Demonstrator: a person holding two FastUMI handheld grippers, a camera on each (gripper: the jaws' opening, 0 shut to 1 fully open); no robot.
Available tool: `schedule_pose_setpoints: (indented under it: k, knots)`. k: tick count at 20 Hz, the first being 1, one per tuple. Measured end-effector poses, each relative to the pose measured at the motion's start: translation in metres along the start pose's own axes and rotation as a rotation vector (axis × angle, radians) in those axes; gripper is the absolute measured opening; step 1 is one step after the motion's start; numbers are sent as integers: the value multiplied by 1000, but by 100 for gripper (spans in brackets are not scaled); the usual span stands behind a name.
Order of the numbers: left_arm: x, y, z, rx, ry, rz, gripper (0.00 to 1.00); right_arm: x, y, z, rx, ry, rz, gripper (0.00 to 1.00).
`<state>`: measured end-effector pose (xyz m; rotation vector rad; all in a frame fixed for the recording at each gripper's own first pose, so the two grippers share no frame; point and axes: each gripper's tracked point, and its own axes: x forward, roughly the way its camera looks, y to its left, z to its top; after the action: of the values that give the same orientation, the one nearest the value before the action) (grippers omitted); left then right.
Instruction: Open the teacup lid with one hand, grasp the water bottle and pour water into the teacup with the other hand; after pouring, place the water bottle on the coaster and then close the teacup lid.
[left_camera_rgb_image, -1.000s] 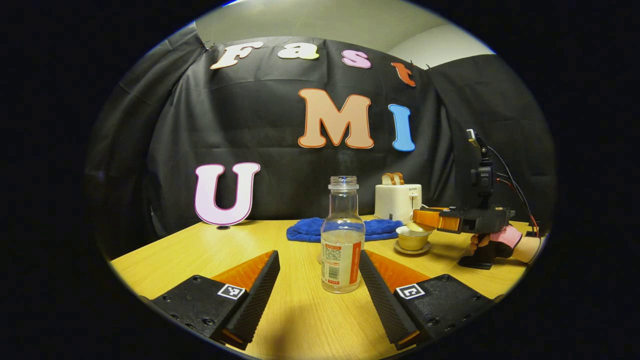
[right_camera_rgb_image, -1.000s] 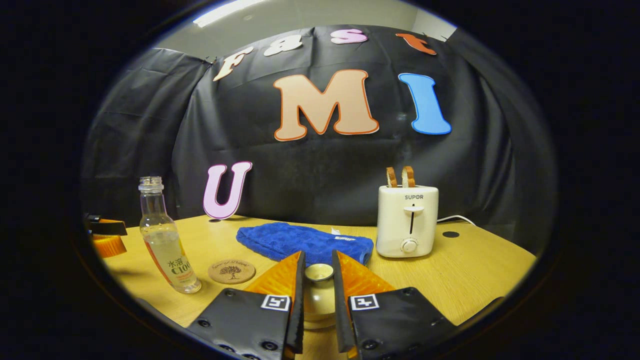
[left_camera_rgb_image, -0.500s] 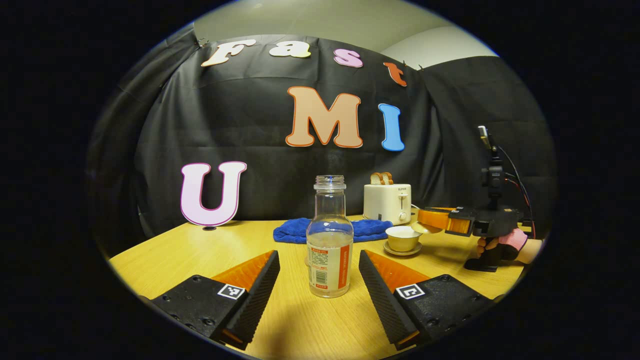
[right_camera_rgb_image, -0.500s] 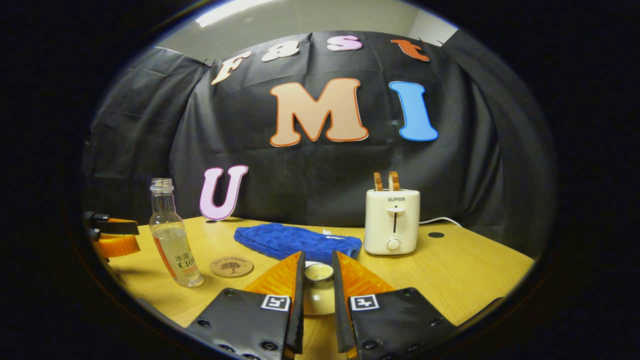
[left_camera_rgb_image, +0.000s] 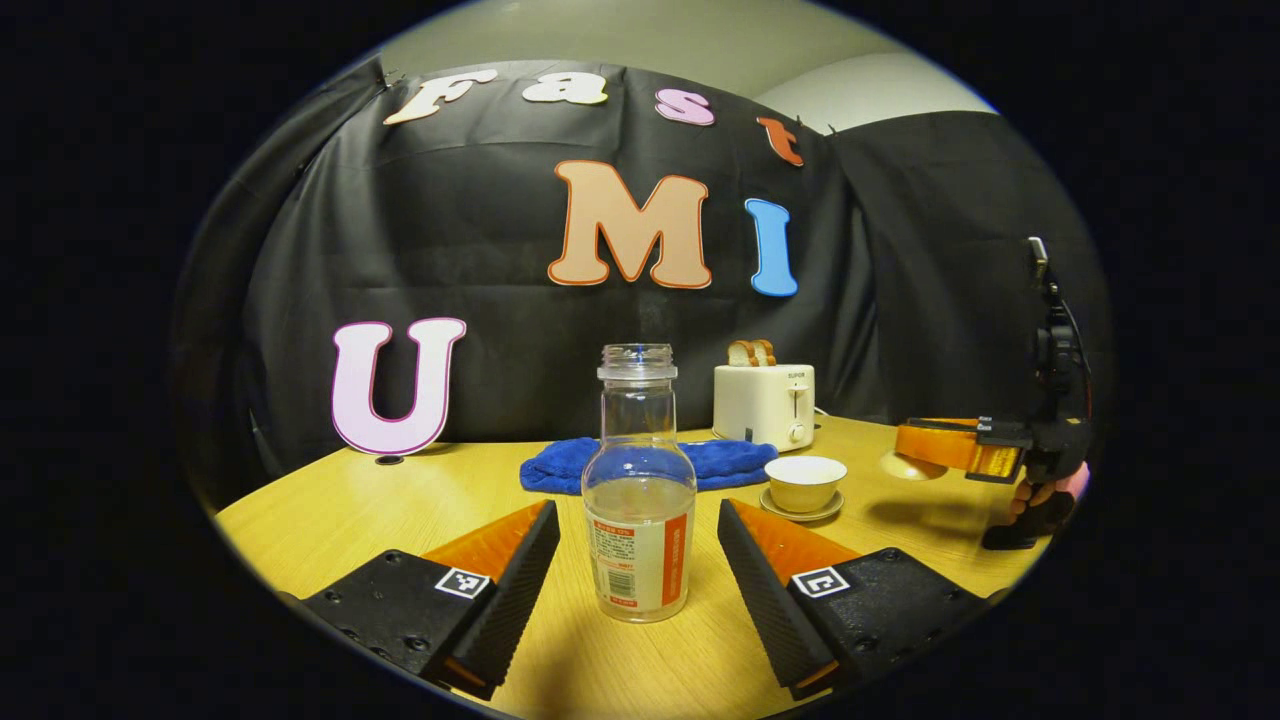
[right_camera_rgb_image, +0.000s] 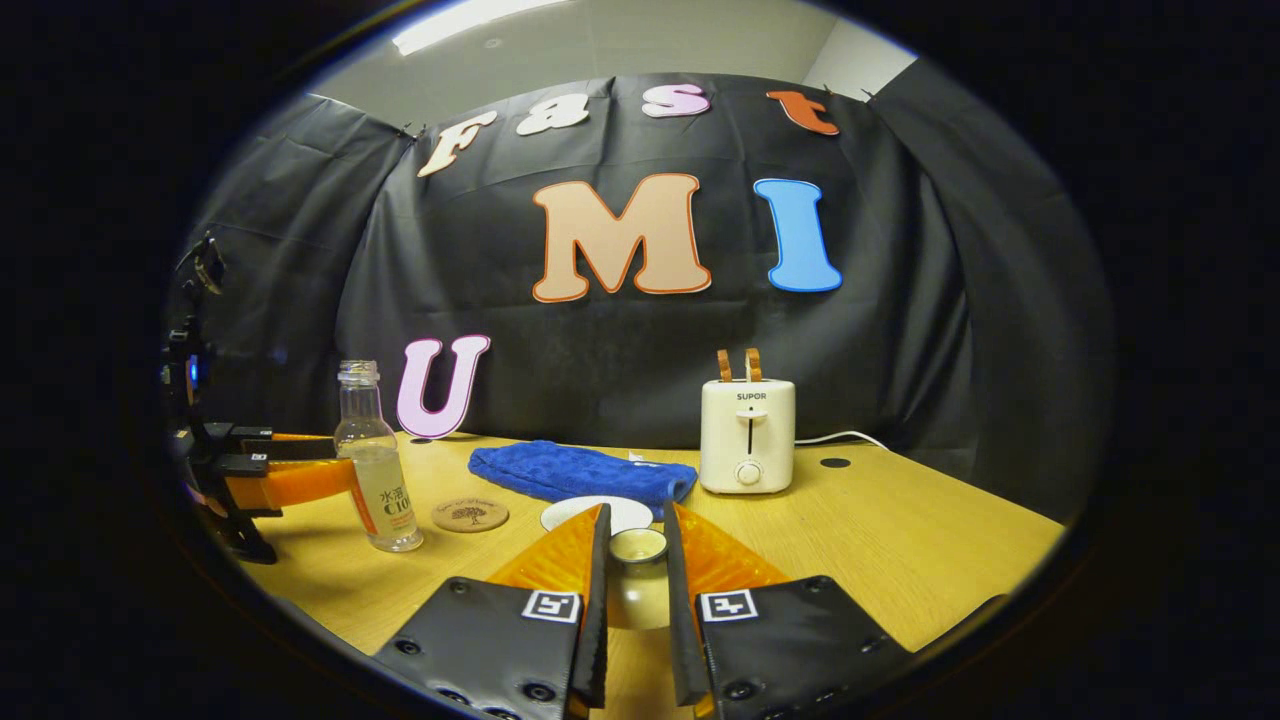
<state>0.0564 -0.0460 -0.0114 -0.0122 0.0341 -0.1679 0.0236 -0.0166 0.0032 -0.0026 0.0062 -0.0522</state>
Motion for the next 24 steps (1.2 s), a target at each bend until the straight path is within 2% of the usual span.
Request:
schedule_pose_setpoints:
  k: [14, 16, 17, 20, 22, 24]
  knots:
    - [32, -8, -27, 36, 169, -15, 93, -13, -2, -1, 1, 4, 14, 29]
    - [34, -9, -30, 46, 190, -25, 87, -15, -2, -1, 2, 5, 15, 29]
    - [35, -13, -28, 51, 188, -35, 75, -15, -3, -1, 1, 5, 15, 29]
    - [38, -12, -28, 69, 192, -29, 72, -20, -4, -1, 2, 5, 11, 29]
    - [40, -9, -29, 88, 194, 0, 71, -20, -8, -1, 2, 4, 7, 29]
    - [41, -7, -26, 161, 207, 11, 70, -22, -13, -1, 3, 5, -2, 29]
